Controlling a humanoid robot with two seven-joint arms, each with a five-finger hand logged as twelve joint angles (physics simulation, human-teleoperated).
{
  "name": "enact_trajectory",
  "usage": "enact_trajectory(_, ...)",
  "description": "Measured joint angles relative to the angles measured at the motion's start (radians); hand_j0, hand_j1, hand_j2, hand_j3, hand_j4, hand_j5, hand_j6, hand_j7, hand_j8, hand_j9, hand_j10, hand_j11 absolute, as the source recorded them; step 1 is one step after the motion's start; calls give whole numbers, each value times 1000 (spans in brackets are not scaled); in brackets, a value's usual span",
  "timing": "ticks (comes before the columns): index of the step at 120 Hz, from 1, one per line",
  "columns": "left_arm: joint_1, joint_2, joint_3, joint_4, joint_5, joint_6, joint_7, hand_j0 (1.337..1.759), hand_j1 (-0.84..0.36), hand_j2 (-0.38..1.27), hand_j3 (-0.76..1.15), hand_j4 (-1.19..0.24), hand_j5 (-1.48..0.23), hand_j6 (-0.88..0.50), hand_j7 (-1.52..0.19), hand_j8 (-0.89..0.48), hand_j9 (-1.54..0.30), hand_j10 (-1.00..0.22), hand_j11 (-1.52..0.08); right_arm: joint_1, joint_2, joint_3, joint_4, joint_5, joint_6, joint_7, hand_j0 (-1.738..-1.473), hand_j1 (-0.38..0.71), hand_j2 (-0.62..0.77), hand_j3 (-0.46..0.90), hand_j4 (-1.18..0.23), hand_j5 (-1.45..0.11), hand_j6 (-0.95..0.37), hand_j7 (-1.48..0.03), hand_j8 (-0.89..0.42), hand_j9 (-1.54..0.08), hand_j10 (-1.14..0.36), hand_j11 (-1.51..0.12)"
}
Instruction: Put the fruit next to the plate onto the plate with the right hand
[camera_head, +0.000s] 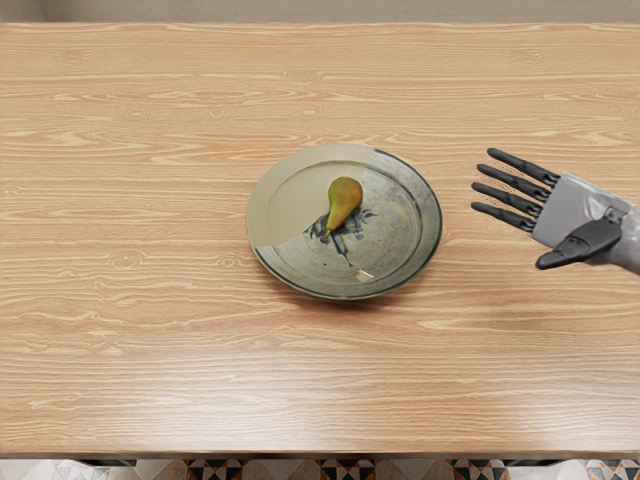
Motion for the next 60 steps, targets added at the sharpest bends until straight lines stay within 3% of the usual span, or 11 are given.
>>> enact_trajectory(24,2,0,0,0,0,0,0,1658,349,0,0,0,0,0,0,0,0,0,0,-26,-62,51,-13,38,0,0,-1658,-349,1,0,0,0,1,0,1,0,1,0)
enact_trajectory(60,1,0,0,0,0,0,0,1658,349,0,0,0,0,0,0,0,0,0,0,-32,-78,61,-23,54,0,0,-1658,-349,1,0,0,0,1,0,1,0,1,0)
